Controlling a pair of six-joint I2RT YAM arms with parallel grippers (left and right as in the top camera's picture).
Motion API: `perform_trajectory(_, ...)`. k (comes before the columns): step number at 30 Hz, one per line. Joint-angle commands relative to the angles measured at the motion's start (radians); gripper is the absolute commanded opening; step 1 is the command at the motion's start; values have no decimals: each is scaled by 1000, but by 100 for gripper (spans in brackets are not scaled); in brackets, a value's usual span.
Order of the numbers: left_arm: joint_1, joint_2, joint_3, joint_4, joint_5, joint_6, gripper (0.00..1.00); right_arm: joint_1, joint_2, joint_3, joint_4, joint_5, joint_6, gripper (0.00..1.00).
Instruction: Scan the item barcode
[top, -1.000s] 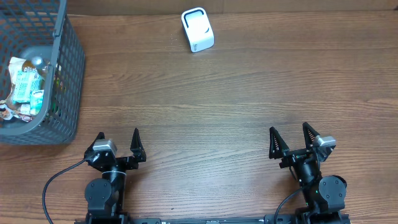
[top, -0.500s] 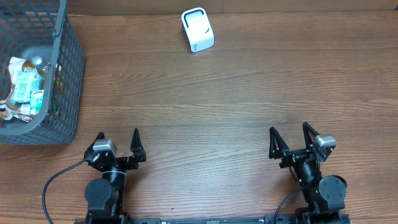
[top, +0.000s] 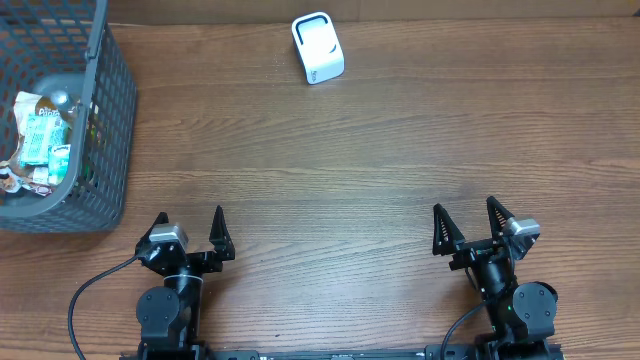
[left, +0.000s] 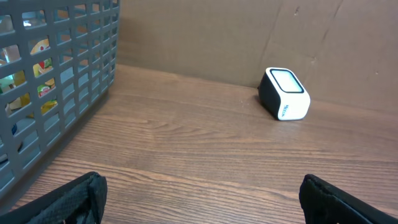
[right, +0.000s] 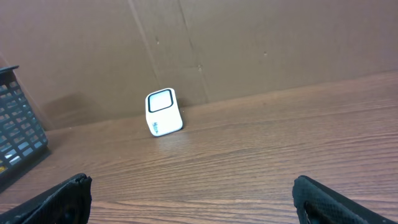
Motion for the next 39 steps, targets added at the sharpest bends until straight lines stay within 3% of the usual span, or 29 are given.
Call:
perform_trajectory(1, 0, 4, -3, 1, 2, 18, 100, -2, -9, -11, 3, -5, 6, 100)
perform_trajectory(39, 0, 4, -3, 1, 2, 18, 99, -2, -9, -11, 3, -5, 6, 100)
